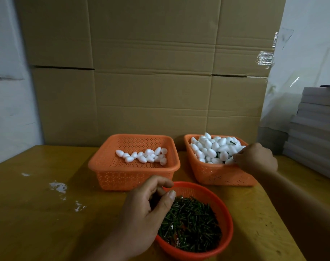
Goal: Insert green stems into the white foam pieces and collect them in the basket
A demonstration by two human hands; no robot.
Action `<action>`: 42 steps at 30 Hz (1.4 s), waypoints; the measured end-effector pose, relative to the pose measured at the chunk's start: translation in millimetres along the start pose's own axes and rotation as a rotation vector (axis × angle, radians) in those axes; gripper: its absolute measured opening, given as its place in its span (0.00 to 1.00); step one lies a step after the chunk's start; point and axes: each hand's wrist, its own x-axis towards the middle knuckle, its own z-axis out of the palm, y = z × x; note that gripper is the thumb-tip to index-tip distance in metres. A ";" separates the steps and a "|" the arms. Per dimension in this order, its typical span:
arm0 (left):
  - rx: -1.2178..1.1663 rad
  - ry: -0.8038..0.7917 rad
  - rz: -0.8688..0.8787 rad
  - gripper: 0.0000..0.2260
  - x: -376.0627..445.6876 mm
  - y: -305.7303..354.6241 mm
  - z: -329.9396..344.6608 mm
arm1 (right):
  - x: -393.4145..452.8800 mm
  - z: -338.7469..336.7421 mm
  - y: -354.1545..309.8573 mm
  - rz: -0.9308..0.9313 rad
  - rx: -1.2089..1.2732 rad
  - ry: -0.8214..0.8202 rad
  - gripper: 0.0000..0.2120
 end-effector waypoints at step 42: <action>0.862 -0.197 -0.425 0.12 185.5 -82.5 -98.3 | -172.6 -4.8 -33.8 -0.591 0.825 -0.094 0.18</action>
